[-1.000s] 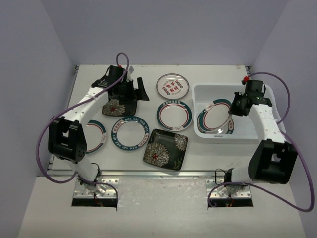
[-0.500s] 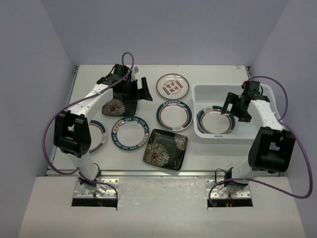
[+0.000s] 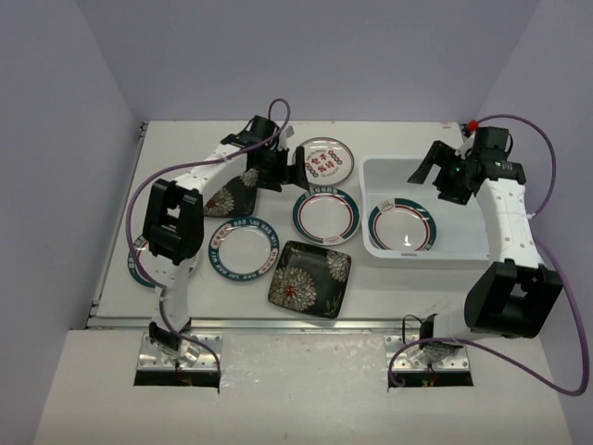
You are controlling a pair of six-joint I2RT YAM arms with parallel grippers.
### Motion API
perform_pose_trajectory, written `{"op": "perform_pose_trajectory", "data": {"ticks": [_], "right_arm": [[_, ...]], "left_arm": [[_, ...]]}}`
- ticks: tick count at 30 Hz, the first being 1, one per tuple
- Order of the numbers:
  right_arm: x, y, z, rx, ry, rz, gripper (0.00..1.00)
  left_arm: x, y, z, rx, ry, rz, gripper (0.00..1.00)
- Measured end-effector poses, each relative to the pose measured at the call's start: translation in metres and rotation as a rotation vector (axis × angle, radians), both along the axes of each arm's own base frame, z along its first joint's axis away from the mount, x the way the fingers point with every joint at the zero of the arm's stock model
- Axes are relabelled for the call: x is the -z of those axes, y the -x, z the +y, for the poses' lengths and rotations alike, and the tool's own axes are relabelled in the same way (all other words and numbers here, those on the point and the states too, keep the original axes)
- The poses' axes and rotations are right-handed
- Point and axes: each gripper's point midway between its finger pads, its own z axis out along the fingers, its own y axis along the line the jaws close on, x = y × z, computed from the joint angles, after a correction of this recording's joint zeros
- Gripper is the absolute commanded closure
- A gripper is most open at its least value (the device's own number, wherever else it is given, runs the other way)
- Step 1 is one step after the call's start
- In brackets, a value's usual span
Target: Place the plates into the plastic bin on the countertop
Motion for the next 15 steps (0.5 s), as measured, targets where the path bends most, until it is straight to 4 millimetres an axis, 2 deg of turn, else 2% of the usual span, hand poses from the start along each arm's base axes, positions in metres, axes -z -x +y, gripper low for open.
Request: {"op": "perform_pose_trajectory", "data": {"ticks": [3,6,7,8,10,15], "right_arm": [[-0.027,0.001,0.023,-0.084,-0.088,-0.075,0.01],[-0.048,0.007,0.045,-0.169,-0.178,-0.135,0.01],[-0.055,0.009,0.053,-0.200,-0.207,-0.158,0.01],[-0.061,0.013,0.059,-0.224,-0.231,-0.177,0.01],[-0.070,0.021,0.070,-0.272,-0.281,-0.213,0.01],[-0.076,0.035,0.087,-0.336,-0.365,-0.234,0.01]], "left_arm": [[0.030,-0.005,-0.003,0.023,-0.018,0.044,0.03],[0.059,-0.003,-0.002,0.043,-0.041,0.098,0.15],[0.067,-0.002,-0.004,0.051,-0.036,0.114,0.21],[0.072,-0.002,-0.006,0.059,-0.025,0.125,0.27],[0.069,-0.004,-0.009,0.067,-0.005,0.112,0.38],[0.081,0.003,-0.012,0.066,0.019,0.126,0.63]]}}
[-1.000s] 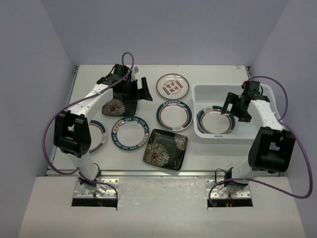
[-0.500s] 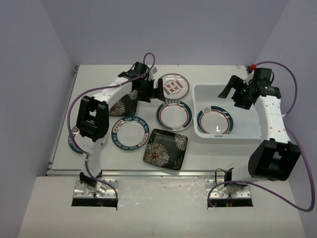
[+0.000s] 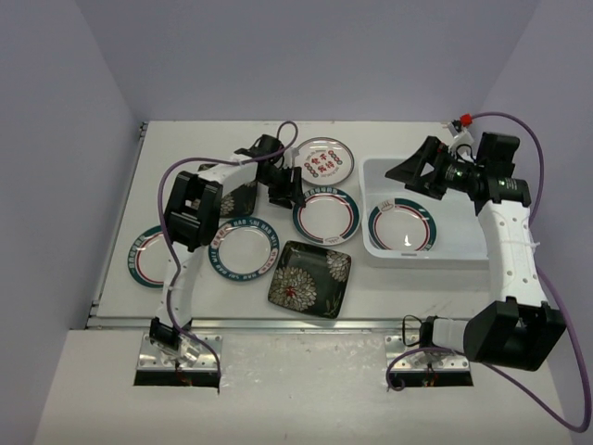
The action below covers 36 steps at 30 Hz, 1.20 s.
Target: Place the plates into the plastic bin on the countertop
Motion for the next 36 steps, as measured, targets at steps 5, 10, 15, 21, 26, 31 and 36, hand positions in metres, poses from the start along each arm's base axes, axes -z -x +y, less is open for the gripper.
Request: {"op": "perform_pose_trajectory", "data": {"ticks": [5,10,15,21,26,31,36], "right_arm": [[-0.004,0.006,0.010,-0.039,-0.070,-0.011,0.01],[-0.013,0.009,0.015,-0.060,-0.105,-0.028,0.01],[-0.020,0.014,0.017,-0.068,-0.112,-0.046,0.01],[-0.020,0.018,0.020,-0.070,-0.116,-0.047,0.01],[-0.019,0.019,0.024,-0.076,-0.124,-0.039,0.01],[-0.015,0.016,0.032,-0.102,-0.116,-0.029,0.01],[-0.004,0.007,0.039,-0.125,-0.077,-0.009,0.12]], "left_arm": [[0.008,0.011,-0.007,-0.017,0.071,0.033,0.77],[0.011,0.015,-0.009,-0.048,0.127,0.061,1.00],[0.010,0.023,-0.009,-0.087,0.152,0.097,1.00],[-0.033,0.038,0.012,-0.174,0.082,0.033,1.00],[-0.109,0.030,0.030,-0.270,0.064,-0.144,1.00],[-0.178,0.036,0.029,-0.293,0.164,-0.259,1.00],[-0.222,0.055,0.002,-0.219,0.379,-0.246,1.00]]}}
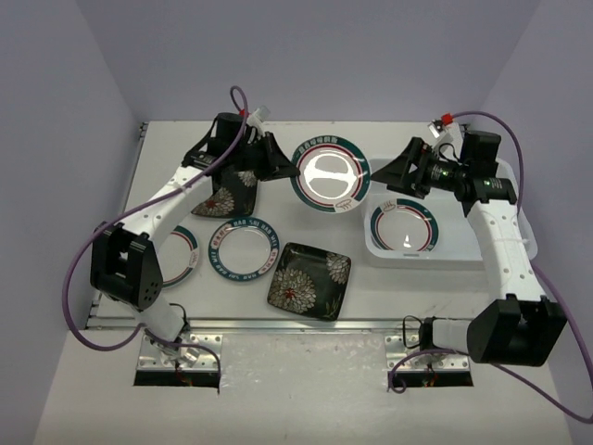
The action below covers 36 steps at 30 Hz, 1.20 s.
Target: Place the plates into the plastic bin on the countertop
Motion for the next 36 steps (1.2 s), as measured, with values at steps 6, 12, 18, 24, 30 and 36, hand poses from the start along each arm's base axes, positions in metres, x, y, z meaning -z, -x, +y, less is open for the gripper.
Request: {"op": "perform_pose_trajectory", "data": {"ticks": [6,12,18,24,30,36], "right_arm": [[0.010,-0.003,0.000,0.003,0.018,0.024,0.74],[0.007,-0.002,-0.001,0.010,0.013,0.024,1.00],[0.034,-0.011,-0.040,0.209,0.164,0.105,1.00],[0.069,-0.007,-0.113,0.450,0.465,0.188,1.00],[0.063,-0.002,-0.142,0.509,0.646,0.115,1.00],[0.111,0.009,-0.163,0.504,0.771,0.244,0.99]], "left_arm": [[-0.033,0.027,-0.037,0.150,0.197,0.004,1.00],[-0.049,0.035,-0.049,0.212,0.256,-0.030,0.01],[-0.079,-0.001,-0.031,0.065,0.059,-0.130,0.00],[-0.098,-0.031,0.030,-0.145,-0.160,-0.249,0.00],[-0.038,-0.033,0.061,-0.163,-0.335,-0.129,0.00],[0.006,-0.035,0.057,-0.107,-0.384,-0.027,0.00]]}}
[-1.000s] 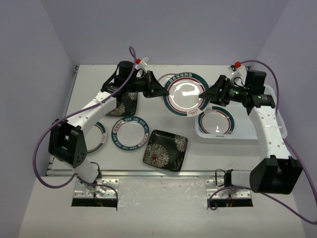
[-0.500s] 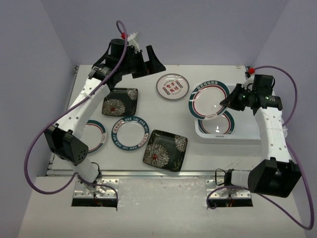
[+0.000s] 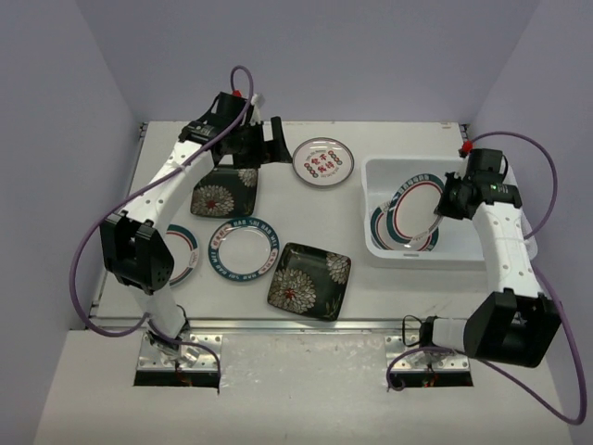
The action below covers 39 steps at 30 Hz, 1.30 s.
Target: Place the plates into the plastic bin on the countertop
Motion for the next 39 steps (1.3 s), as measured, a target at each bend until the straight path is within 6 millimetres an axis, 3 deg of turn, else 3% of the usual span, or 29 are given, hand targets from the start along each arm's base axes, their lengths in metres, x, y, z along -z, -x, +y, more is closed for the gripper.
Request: {"op": "perform_pose_trajectory", "data": {"ticks": [6,8,9,10,13,14,19,26,29,35,39], "right_arm": [[0.040,0.004,0.003,-0.022,-0.028,0.122,0.93],[0.047,0.000,0.005,-0.027,-0.043,0.133,0.62],[0.049,-0.003,0.005,-0.027,-0.053,0.129,0.51],[0.049,-0.006,0.005,-0.025,-0.058,0.122,0.23],[0.053,-0.007,0.005,-0.022,-0.065,0.130,0.15],[0.054,-0.006,0.005,-0.022,-0.066,0.136,0.02],[0.054,-0.005,0.002,-0.004,-0.061,0.183,0.01],[0.023,-0.014,-0.005,0.010,-0.028,0.144,0.01],[0.020,-0.013,-0.002,-0.002,-0.040,0.147,0.01],[0.014,-0.004,0.013,-0.027,-0.113,0.157,0.01],[-0.018,-0.006,0.032,-0.061,-0.201,0.061,0.01]], "left_arm": [[0.021,0.005,-0.010,0.051,0.028,0.064,0.00],[0.025,0.006,-0.013,0.070,0.039,0.073,0.00],[0.027,0.005,-0.015,0.078,0.042,0.077,0.00],[0.030,0.005,-0.016,0.086,0.044,0.080,0.00],[0.040,0.002,-0.019,0.098,0.045,0.098,0.00],[0.044,0.001,-0.020,0.100,0.044,0.106,0.00],[0.074,-0.007,-0.023,0.092,0.037,0.160,0.00],[0.125,-0.031,-0.022,-0.018,0.010,0.231,0.00],[0.142,-0.042,-0.020,-0.073,-0.001,0.251,0.00],[0.150,-0.075,-0.022,-0.166,0.001,0.220,0.00],[0.152,-0.098,-0.026,-0.213,0.025,0.183,0.00]]}}
